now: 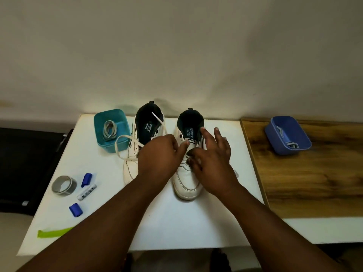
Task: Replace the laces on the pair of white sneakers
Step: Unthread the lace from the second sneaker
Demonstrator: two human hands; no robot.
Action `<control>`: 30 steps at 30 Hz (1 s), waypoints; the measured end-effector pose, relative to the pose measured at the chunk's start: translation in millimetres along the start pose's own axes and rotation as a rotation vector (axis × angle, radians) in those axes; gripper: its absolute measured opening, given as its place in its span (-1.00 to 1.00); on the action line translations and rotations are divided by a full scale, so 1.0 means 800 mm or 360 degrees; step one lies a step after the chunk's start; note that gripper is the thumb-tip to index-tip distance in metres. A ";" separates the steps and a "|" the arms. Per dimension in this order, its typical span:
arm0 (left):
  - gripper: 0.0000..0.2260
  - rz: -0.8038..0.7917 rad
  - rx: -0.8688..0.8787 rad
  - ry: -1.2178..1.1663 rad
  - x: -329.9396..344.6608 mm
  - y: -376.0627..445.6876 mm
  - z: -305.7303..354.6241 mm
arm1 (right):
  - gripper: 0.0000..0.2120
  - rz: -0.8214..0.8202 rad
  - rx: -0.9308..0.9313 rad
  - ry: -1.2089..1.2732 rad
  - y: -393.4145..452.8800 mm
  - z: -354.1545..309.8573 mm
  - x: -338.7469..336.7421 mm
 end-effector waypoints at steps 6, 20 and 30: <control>-0.73 -0.0007 0.0100 0.0106 -0.006 0.003 0.011 | -0.96 0.0223 0.0128 0.0178 0.001 0.004 -0.005; -0.76 -0.0011 0.0181 -0.0117 -0.002 0.001 0.013 | -0.88 0.0157 0.0146 -0.0072 0.004 0.001 0.002; -0.77 0.0002 0.0165 -0.0167 -0.006 -0.001 0.014 | -0.88 0.0664 0.1194 0.0586 0.002 0.073 -0.034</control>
Point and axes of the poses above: each hand's wrist, its own y-axis towards the middle knuckle, its own x-axis out of the palm, z = x × y, the point moved 3 cm from there along y, towards the middle knuckle, and after that the axes turned 2 degrees about x, right-handed, at the moved point
